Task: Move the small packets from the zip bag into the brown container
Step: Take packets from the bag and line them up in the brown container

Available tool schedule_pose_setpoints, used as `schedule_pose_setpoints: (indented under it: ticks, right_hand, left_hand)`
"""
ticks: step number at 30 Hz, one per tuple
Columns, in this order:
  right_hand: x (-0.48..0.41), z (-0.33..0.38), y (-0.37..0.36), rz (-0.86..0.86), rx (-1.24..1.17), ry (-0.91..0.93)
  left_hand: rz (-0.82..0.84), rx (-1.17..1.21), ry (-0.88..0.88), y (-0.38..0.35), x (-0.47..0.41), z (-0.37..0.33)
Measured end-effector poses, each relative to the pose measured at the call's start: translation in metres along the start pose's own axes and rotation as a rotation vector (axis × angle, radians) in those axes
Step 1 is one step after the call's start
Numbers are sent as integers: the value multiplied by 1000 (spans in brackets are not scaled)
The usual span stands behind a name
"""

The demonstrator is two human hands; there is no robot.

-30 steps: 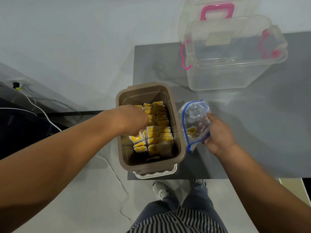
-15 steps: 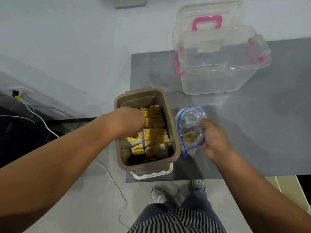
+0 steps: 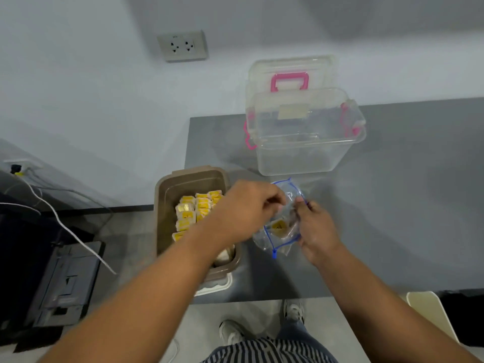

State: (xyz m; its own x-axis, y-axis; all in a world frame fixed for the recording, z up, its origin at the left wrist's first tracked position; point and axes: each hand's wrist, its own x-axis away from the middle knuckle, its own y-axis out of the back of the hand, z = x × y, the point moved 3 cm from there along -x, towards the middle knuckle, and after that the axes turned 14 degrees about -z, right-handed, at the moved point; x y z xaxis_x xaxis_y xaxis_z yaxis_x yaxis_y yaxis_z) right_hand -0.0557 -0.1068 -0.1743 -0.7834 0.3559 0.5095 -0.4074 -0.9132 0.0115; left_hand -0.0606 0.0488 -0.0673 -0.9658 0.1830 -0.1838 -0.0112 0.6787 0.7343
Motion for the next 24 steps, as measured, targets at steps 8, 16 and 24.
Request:
schedule_pose_setpoints:
  ticks: [8,16,24]
  right_hand:
    - [-14,-5,17,46,-38,-92]
    - [-31,-8,30,168,-224,-269]
    - [-48,-18,33,180,199,-10]
  left_hand:
    - [87,-385,95,-66,-8,6]
    - [158,-632,155,-100,-2,19]
    - [167,-462,425,-115,0,31]
